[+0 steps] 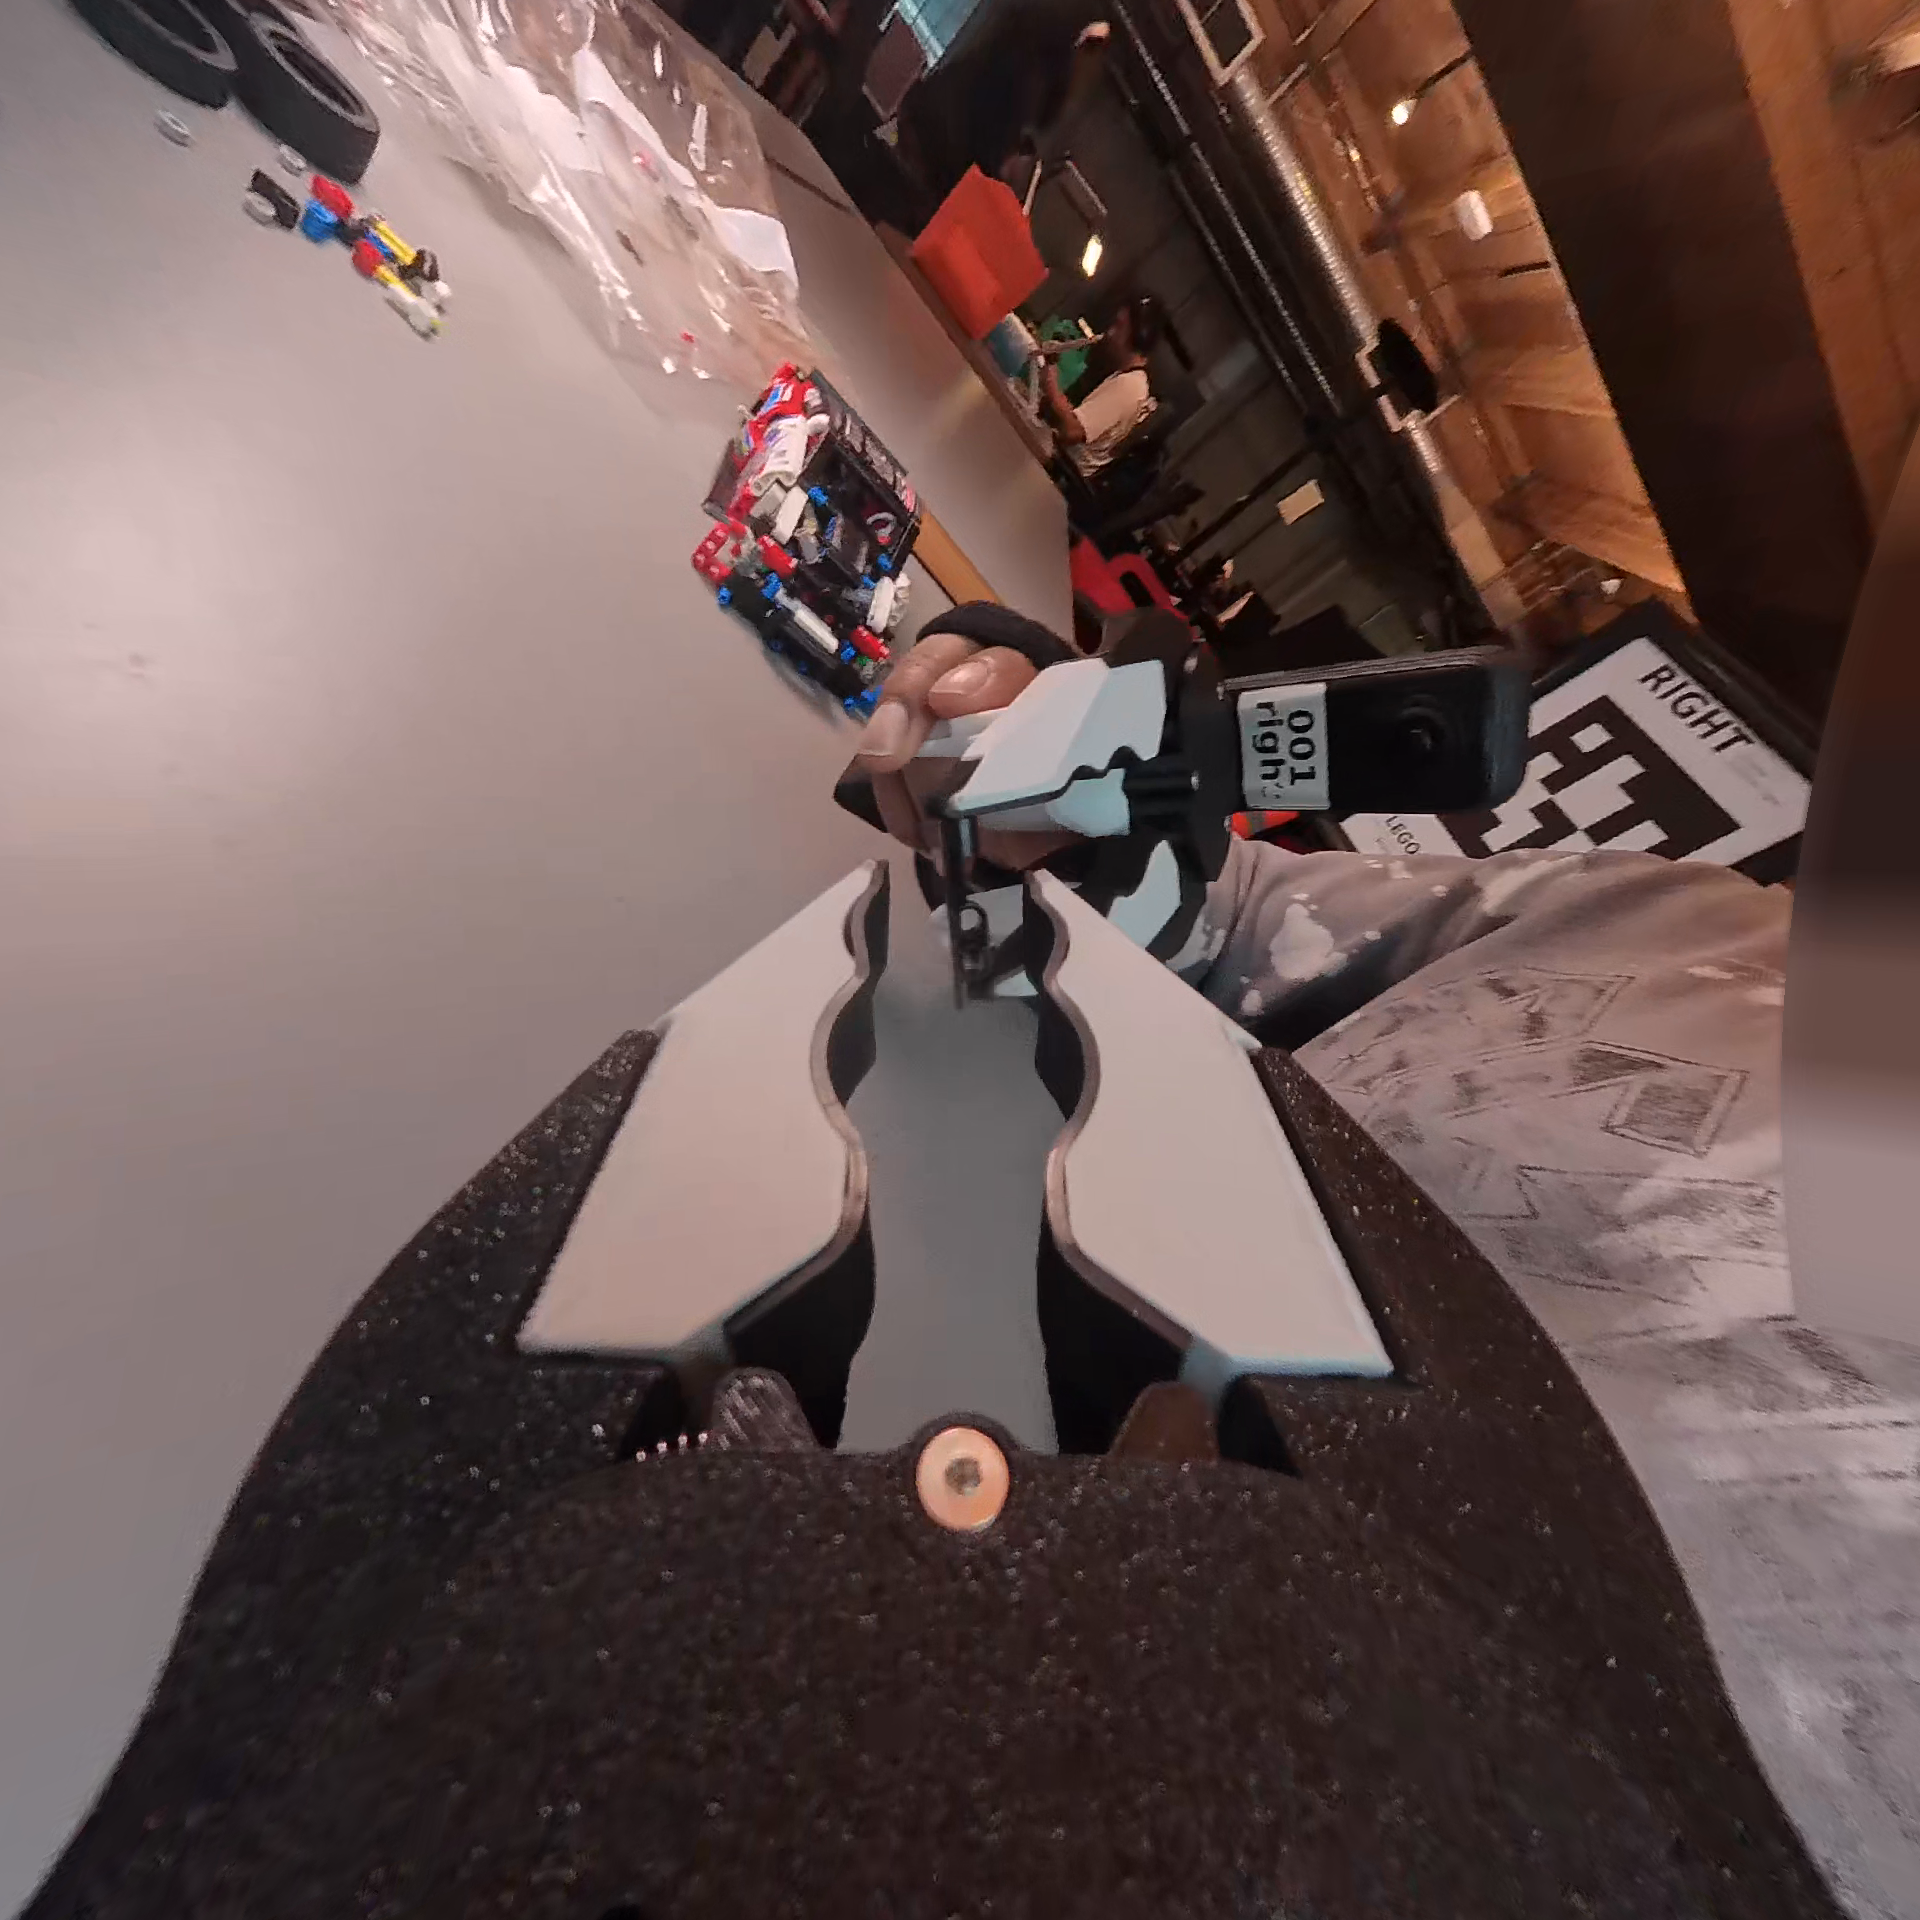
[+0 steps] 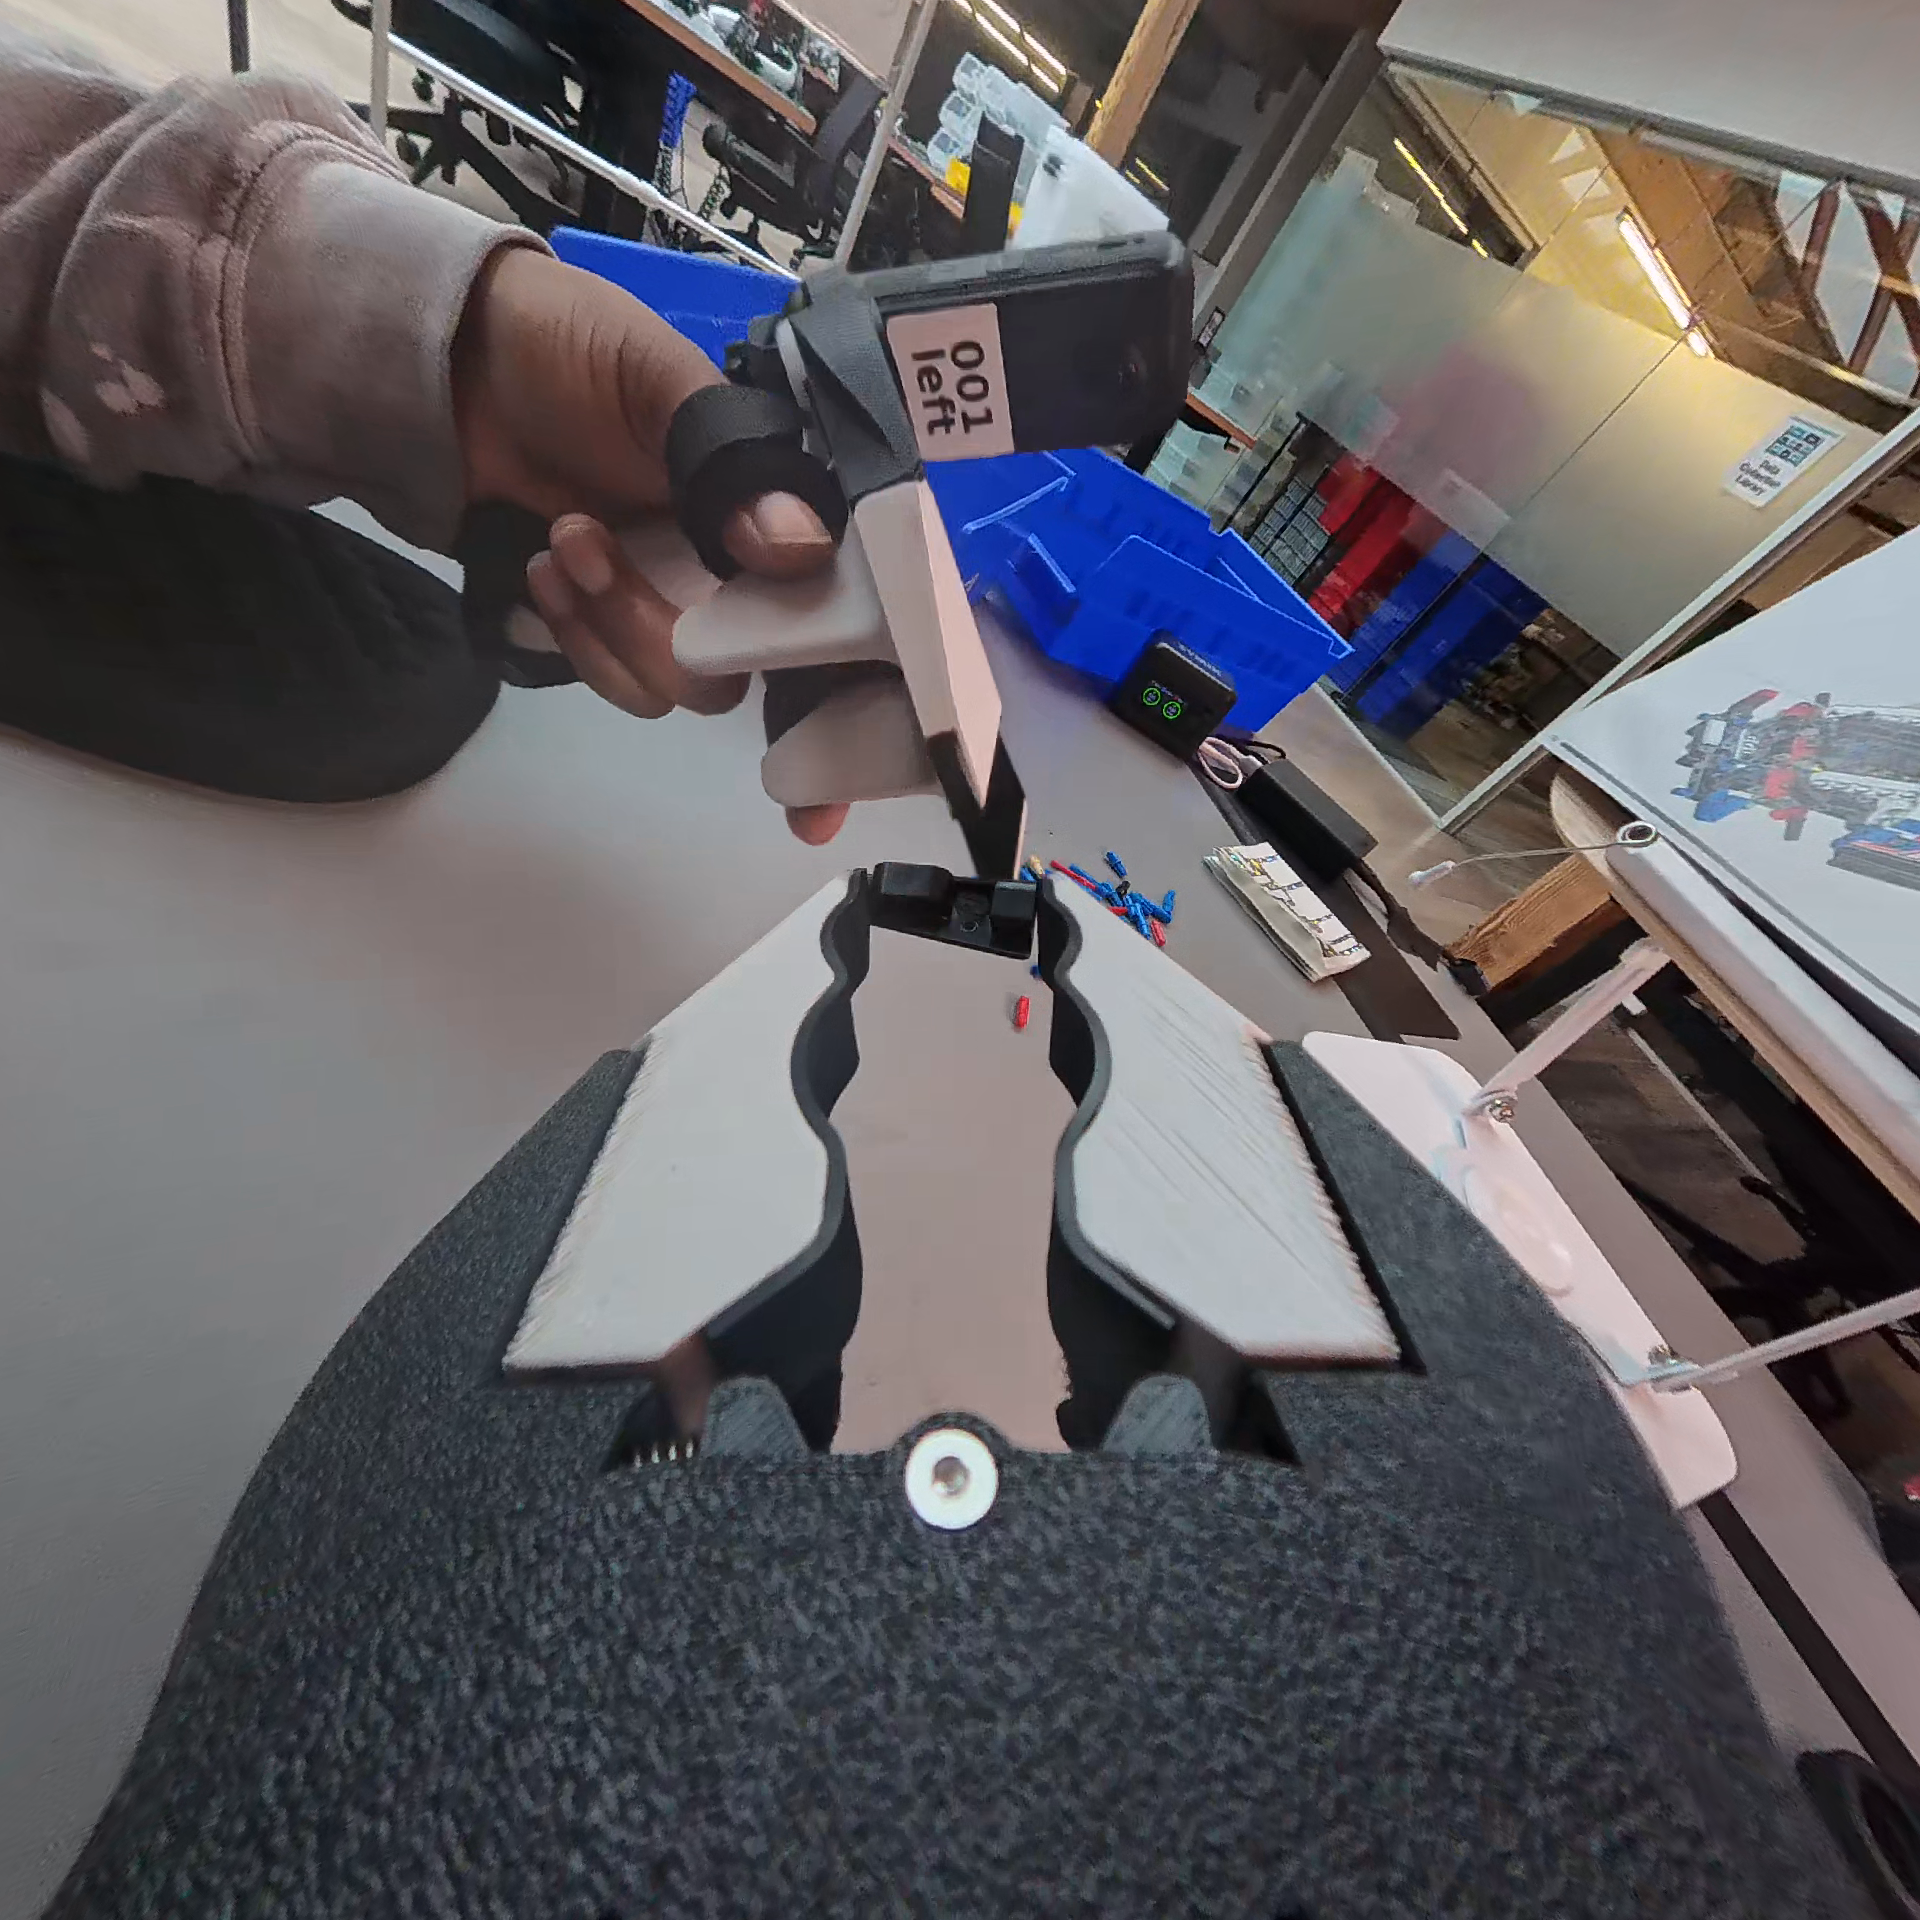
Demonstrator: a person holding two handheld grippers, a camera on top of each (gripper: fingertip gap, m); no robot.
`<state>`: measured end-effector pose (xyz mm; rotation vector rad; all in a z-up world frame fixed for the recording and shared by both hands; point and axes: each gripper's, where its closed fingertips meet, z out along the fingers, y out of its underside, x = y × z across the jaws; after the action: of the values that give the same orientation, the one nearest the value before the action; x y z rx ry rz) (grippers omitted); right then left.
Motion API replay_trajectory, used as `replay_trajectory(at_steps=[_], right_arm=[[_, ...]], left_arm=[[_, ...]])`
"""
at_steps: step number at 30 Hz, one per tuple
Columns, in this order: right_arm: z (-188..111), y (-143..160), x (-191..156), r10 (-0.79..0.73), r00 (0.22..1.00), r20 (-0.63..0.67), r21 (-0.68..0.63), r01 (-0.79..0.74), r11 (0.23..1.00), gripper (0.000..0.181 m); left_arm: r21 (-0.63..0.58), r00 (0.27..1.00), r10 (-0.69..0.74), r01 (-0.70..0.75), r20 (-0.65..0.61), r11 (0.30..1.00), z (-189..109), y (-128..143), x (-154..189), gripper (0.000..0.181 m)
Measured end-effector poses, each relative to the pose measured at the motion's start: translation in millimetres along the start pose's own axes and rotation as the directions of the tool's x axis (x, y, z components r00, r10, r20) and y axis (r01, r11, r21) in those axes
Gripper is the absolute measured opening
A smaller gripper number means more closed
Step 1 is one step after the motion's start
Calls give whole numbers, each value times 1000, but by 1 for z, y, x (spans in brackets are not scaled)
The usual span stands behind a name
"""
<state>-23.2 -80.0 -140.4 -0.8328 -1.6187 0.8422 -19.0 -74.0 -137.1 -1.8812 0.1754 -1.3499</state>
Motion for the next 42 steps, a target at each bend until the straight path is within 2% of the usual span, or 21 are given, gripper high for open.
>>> replay_trajectory(at_steps=[2, 4, 6, 8, 10, 12, 14, 16, 18, 20, 22, 25, 28, 31, 35, 37, 39, 42], right_arm=[[0, -2, -2, 2, 1000, 4, 7, -2, 1000, 31], [1, -1, -3, 5, 1000, 10, -1, -5, 1000, 31], [2, 2, -5, 19, 1000, 23, -9, -19, 1000, 31], [2, 3, -4, 65, 998, 18, 5, -65, 998, 28], [-1, 1, 3, 149, 989, 27, 22, -149, 989, 39], [-8, 2, 18, 236, 972, 7, 30, -236, 971, 44], [-20, 3, 35, 283, 958, -35, 40, -282, 959, 44], [-34, 9, 50, 305, 948, -88, 27, -304, 952, 44], [-49, 15, 61, 334, 934, -129, 21, -334, 942, 44], [-63, 24, 67, 380, 911, -161, 15, -383, 924, 43], [-74, 31, 68, 424, 889, -174, 15, -429, 903, 43], [-88, 42, 68, 475, 859, -193, 11, -482, 876, 41], [-101, 51, 68, 499, 837, -224, -2, -512, 859, 41], [-115, 58, 70, 511, 816, -271, -3, -531, 847, 41], [-134, 67, 75, 550, 772, -318, 24, -574, 819, 41], [-142, 69, 79, 570, 747, -344, 48, -592, 805, 41], [-151, 70, 84, 582, 724, -370, 73, -602, 795, 41], [-165, 73, 93, 583, 693, -424, 100, -604, 791, 45]], left_arm=[[-29, 1000, 6, -6, 27, 1000, 5, 8, -4, 24], [-34, 1000, 13, -13, -6, 999, 10, 12, 1, 5], [-56, 996, 84, -82, 25, 995, 10, 15, 0, 5], [-94, 975, 188, -177, 119, 980, 4, 14, -7, 4], [-141, 908, 319, -291, 273, 946, -14, 5, -20, 4], [-167, 793, 419, -387, 443, 907, -49, -17, -27, 4], [-230, 592, 478, -447, 649, 865, -105, -42, -39, 4], [-330, 361, 484, -409, 797, 851, -175, -55, -54, 5], [-388, 189, 449, -290, 873, 875, -239, -53, -71, 5], [-384, 130, 410, -185, 903, 905, -279, -42, -88, 6], [-385, 98, 395, -108, 913, 917, -303, -31, -102, 6], [-402, 70, 404, -37, 912, 915, -318, -19, -116, 13], [-394, 49, 396, -35, 917, 918, -326, -18, -126, 23], [-330, 78, 345, -155, 935, 931, -319, -33, -120, 34], [-249, 100, 310, -393, 945, 885, -302, -68, -91, 56], [-194, 153, 312, -517, 938, 834, -283, -84, -66, 60], [-107, 273, 340, -618, 900, 779, -250, -95, -38, 63], [-29, 437, 419, -664, 796, 747, -193, -92, -8, 67]])
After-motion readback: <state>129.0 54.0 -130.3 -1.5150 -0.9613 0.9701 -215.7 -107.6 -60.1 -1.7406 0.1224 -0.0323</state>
